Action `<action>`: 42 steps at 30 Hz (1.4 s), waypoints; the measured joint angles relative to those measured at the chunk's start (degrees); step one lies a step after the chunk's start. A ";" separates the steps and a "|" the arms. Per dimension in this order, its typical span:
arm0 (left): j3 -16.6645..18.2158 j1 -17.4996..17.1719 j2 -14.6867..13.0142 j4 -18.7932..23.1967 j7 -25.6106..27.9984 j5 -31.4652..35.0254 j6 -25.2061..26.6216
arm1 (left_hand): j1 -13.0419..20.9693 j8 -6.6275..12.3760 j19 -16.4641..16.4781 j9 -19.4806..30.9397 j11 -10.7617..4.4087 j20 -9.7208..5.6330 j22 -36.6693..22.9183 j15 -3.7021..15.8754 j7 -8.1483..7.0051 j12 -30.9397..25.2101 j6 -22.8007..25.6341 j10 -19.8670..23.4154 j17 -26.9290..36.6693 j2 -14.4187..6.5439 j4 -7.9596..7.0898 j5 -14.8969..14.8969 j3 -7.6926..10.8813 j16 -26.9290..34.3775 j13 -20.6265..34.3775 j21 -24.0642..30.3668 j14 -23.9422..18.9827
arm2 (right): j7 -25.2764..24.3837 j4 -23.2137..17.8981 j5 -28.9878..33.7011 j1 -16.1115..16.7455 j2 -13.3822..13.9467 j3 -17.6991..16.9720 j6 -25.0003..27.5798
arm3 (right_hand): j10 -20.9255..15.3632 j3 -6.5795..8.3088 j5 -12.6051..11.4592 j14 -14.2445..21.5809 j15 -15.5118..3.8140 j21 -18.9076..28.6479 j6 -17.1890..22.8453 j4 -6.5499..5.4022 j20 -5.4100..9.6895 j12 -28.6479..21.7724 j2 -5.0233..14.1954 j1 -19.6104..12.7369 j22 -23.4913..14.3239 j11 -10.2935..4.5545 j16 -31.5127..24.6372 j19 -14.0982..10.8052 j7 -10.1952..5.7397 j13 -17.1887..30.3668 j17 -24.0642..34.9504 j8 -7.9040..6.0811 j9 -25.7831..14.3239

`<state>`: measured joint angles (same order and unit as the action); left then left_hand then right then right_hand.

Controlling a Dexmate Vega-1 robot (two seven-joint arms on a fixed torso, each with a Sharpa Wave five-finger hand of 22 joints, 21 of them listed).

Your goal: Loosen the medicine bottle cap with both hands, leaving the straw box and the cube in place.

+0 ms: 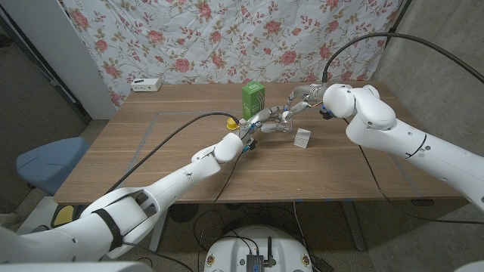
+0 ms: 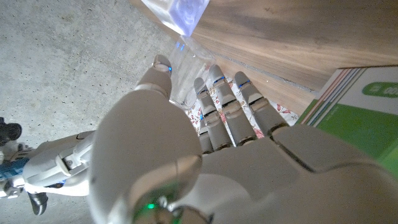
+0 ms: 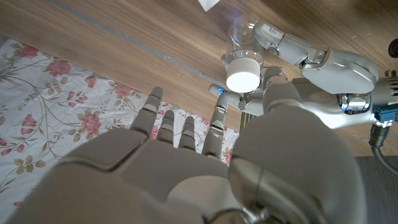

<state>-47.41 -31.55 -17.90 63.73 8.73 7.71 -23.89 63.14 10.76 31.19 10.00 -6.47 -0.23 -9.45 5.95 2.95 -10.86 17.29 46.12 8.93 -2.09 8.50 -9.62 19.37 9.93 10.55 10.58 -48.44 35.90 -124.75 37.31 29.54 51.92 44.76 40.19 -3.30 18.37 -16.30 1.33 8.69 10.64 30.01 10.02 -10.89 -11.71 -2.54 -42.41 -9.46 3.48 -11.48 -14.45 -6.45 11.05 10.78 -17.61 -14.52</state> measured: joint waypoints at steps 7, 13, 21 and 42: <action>0.02 -0.03 -0.10 0.15 0.00 0.09 0.04 | -0.24 0.00 0.00 0.00 0.00 0.00 0.13 0.29 0.00 -0.19 -0.01 0.00 0.02 -0.23 -0.22 0.01 0.22 -0.01 -0.03 0.00 -0.29 | -0.60 0.45 0.29 0.50 -0.57 -0.18 0.03 | 0.00 0.00 0.00 0.40 -0.01 0.00 0.18 0.00 0.00 0.00 -0.16 -0.15 0.00 0.00 0.00 0.00 0.06 0.00 0.00 -0.42 0.00; 0.04 -0.05 -0.14 0.21 0.00 0.15 0.06 | -0.24 0.00 0.00 0.00 0.00 0.01 0.13 0.28 -0.20 -0.19 0.20 0.00 0.03 -0.23 0.03 -0.17 0.46 -0.01 -0.05 0.00 -0.31 | -0.97 0.77 0.46 0.74 -0.92 -0.22 0.00 | -0.31 0.22 0.22 0.52 0.11 0.00 0.91 -0.22 0.34 0.00 -0.16 -0.45 0.00 0.31 0.00 -0.34 -0.10 0.00 0.00 -0.83 -0.27; 0.06 -0.05 -0.10 0.08 -0.01 0.17 0.06 | -0.24 0.00 -0.31 0.00 0.32 -0.30 0.12 0.18 -0.20 -0.17 0.20 0.32 0.03 -0.21 -0.20 -0.17 0.69 -0.01 -0.04 0.00 -0.41 | -1.43 1.12 0.63 1.03 -1.27 -0.28 -0.15 | -0.63 0.61 0.23 1.14 -0.51 0.00 2.60 -0.29 0.56 0.00 -0.39 -0.68 0.00 0.01 -0.40 -0.55 0.27 0.00 0.00 -1.69 -0.53; -0.22 0.89 0.73 -2.05 -0.27 0.08 -0.58 | -0.49 0.00 -0.52 0.00 0.31 -0.50 0.11 0.31 -0.20 -0.19 0.20 0.32 0.03 -0.41 -0.05 -0.16 1.02 -0.17 0.01 0.00 -0.72 | -2.51 1.73 0.65 1.16 -1.72 -0.38 -0.60 | -2.15 1.32 0.85 2.37 -0.71 0.00 5.22 -0.54 0.85 0.00 -0.28 -1.67 0.00 0.11 -0.62 -1.47 -0.30 0.00 0.00 -3.37 -1.06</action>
<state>-47.63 -30.66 -17.16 61.68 8.46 7.79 -24.46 62.64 10.76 30.67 10.00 -6.15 -0.73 -9.34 6.26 2.75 -11.05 17.49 46.44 8.96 -2.50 8.45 -9.77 20.39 9.76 10.55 10.58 -49.16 33.39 -123.02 37.97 30.70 50.21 44.38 39.59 -5.45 19.69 -15.45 3.69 7.98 10.64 35.23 9.49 -10.04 -11.71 -2.83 -44.07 -9.46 3.58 -12.10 -15.92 -6.75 11.05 10.78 -20.99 -15.59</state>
